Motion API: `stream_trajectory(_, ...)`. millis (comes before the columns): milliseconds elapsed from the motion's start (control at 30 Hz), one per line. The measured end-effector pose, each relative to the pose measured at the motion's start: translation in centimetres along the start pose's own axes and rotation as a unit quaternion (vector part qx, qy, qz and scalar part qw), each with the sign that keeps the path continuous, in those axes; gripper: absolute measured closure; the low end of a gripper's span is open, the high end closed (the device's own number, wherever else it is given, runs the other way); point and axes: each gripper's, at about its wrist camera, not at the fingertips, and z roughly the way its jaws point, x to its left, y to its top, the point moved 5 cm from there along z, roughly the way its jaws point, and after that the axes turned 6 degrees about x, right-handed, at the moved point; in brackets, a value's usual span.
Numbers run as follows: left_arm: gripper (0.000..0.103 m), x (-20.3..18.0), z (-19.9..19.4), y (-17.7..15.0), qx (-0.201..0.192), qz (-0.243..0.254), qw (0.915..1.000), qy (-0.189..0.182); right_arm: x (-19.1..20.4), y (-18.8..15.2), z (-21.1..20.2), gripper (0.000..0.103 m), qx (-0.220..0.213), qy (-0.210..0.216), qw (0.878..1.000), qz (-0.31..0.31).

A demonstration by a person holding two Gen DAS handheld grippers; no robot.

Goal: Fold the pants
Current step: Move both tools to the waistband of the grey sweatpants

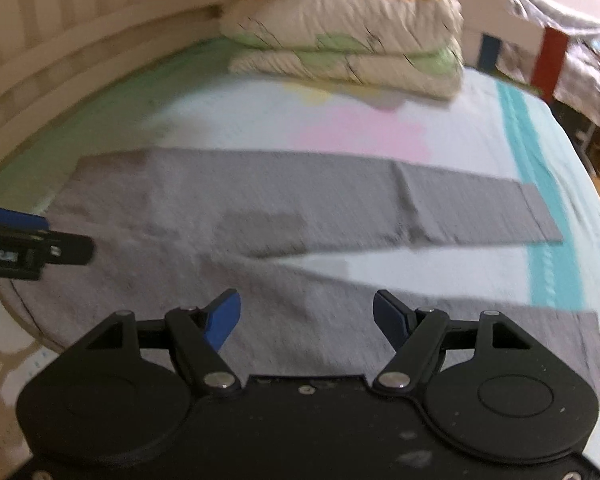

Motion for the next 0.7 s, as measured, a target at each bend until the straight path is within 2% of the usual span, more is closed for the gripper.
stream_trajectory(133,0.045,0.4,1.0,1.3,-0.016,-0.011,0.9997,0.011,-0.2,1.0,1.0,0.026,-0.036,0.014,0.999,0.003)
stream_trajectory(200,0.046,0.7,1.8,2.1,-0.019,-0.016,0.9996,0.015,-0.5,1.7,2.1,0.026,-0.046,0.002,0.999,-0.021)
stream_trajectory(333,0.046,1.2,4.2,3.7,-0.011,-0.005,0.9995,0.031,-2.7,3.6,5.4,0.026,-0.03,-0.024,0.997,-0.065)
stream_trajectory(467,0.046,1.9,6.4,5.7,0.005,0.02,0.9987,0.046,-6.1,6.6,8.2,0.026,-0.015,-0.013,0.996,-0.084)
stream_trajectory(500,0.046,2.0,6.8,6.2,0.007,0.026,0.9985,0.047,-6.9,7.4,9.0,0.029,-0.007,-0.008,0.996,-0.093)
stream_trajectory(633,0.046,2.1,8.8,8.7,0.005,0.053,0.9964,0.066,-9.8,10.9,12.7,0.033,0.028,-0.009,0.988,-0.149)
stream_trajectory(700,0.046,2.0,9.8,9.8,-0.002,0.06,0.9958,0.069,-11.2,12.5,14.4,0.037,0.038,-0.003,0.987,-0.157)
